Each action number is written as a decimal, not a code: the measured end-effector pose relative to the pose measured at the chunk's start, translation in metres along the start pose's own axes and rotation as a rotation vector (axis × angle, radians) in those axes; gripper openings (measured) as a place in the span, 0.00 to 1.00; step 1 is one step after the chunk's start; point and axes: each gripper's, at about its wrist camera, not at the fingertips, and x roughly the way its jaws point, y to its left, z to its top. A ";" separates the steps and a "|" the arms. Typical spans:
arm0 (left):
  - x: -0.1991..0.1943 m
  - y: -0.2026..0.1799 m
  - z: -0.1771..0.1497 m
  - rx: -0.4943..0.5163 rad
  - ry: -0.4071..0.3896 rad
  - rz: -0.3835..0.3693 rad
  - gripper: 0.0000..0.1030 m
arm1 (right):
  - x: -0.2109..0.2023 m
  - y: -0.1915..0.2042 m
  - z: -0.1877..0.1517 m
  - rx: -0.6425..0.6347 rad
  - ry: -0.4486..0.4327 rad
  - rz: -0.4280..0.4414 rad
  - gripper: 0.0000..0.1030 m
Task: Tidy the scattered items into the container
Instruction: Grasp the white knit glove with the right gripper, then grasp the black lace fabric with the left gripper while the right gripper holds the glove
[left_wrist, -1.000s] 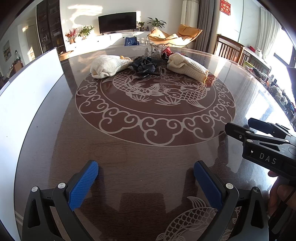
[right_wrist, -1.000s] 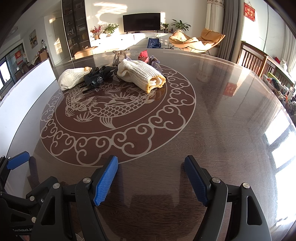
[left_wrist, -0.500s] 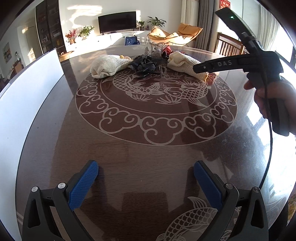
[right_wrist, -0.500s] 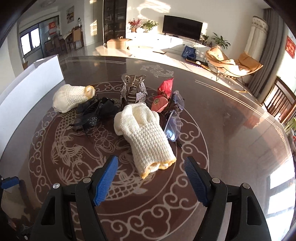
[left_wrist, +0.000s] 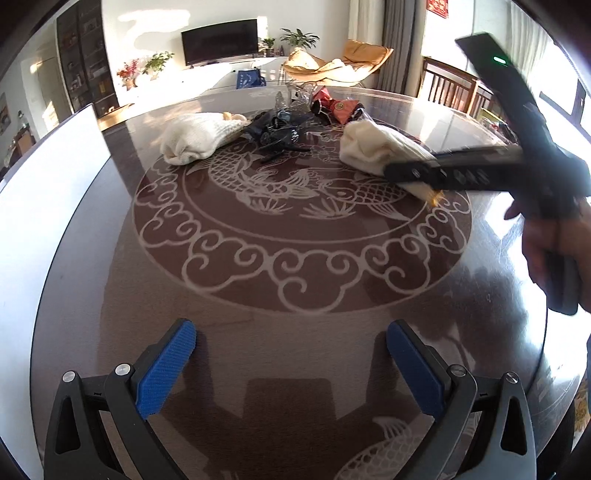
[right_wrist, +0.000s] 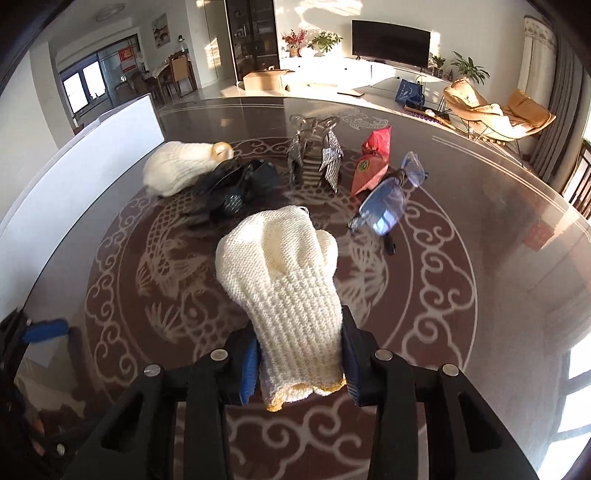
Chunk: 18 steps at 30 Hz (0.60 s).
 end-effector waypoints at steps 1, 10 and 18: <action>0.007 0.001 0.011 0.012 0.008 -0.007 1.00 | -0.011 0.002 -0.016 0.007 -0.001 -0.001 0.38; 0.085 0.013 0.127 -0.084 0.051 0.056 1.00 | -0.072 0.004 -0.102 0.082 -0.062 -0.057 0.41; 0.118 0.013 0.176 -0.110 0.079 0.067 0.99 | -0.071 0.002 -0.098 0.108 -0.065 -0.075 0.42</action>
